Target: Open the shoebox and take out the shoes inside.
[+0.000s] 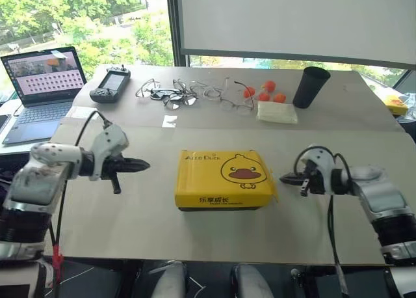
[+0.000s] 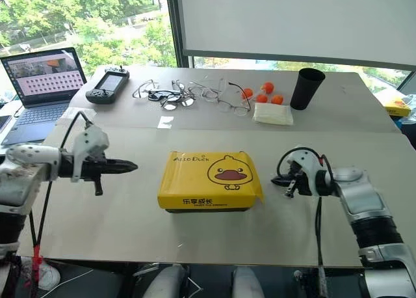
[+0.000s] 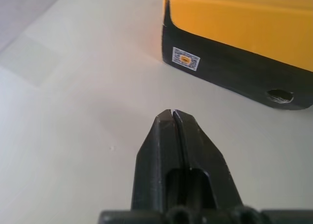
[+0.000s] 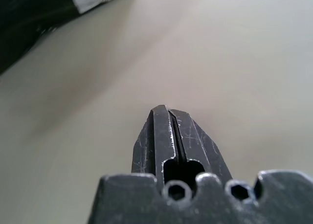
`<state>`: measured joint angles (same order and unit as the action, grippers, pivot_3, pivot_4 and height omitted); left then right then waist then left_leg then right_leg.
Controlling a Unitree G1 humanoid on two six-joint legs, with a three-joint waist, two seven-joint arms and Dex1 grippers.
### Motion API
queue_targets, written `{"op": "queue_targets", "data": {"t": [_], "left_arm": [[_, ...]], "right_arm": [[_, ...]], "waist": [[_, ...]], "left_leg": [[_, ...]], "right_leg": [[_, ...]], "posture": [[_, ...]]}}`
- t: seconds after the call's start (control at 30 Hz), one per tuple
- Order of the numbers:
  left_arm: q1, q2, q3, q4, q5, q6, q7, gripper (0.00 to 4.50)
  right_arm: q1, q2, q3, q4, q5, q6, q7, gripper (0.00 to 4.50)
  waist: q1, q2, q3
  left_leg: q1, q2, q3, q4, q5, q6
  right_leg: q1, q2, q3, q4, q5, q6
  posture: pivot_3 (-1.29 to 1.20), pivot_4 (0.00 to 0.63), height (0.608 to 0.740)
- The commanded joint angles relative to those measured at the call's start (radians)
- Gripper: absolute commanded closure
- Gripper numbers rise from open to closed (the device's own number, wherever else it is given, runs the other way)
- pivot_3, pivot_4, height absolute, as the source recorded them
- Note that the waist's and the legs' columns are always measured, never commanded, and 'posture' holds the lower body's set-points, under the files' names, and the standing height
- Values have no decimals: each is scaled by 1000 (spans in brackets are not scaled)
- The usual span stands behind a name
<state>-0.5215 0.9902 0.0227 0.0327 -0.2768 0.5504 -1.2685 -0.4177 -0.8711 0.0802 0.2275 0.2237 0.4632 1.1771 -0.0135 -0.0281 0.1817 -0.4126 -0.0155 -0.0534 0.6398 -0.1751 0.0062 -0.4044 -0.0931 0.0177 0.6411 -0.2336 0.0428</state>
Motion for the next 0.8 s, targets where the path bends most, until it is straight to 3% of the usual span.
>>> {"op": "queue_targets", "data": {"t": [0.03,0.2,0.3,0.6,0.7,0.8], "left_arm": [[-51,80,50,-66,-96,94,-89,2849],[-53,178,14,-166,-121,162,-139,1028],[-69,221,69,-269,-262,304,-179,20],[-4,262,207,-383,-489,488,-168,20],[61,271,247,-409,-504,481,-151,20],[111,268,263,-427,-495,454,-124,20]], "right_arm": [[47,-25,-24,-116,108,102,107,4500],[73,4,-26,-209,194,200,134,4500],[57,65,-79,-267,308,278,116,4500],[-141,183,-247,-244,536,434,-12,4500],[-285,283,-287,-132,507,390,-174,4500],[-404,355,-254,-14,373,303,-361,4500]], "waist": [[-2,0,0],[-17,1,1],[-21,-1,2],[-30,0,4],[-36,0,5],[-31,1,5]], "left_leg": [[0,0,0,0,0,0],[-1,2,0,0,-1,-1],[-1,3,0,0,-1,-1],[-1,7,1,0,-1,-1],[1,11,2,-1,-2,-2],[1,14,3,-1,-2,-2]], "right_leg": [[0,0,0,0,-1,1],[-2,1,0,1,-2,2],[-2,2,0,1,-3,2],[-2,5,0,1,-3,2],[-2,8,1,1,-3,0],[-3,13,2,1,-3,-3]], "posture": [[0,150,740],[0,150,740],[0,150,740],[0,150,740],[0,150,740],[0,150,740]]}}
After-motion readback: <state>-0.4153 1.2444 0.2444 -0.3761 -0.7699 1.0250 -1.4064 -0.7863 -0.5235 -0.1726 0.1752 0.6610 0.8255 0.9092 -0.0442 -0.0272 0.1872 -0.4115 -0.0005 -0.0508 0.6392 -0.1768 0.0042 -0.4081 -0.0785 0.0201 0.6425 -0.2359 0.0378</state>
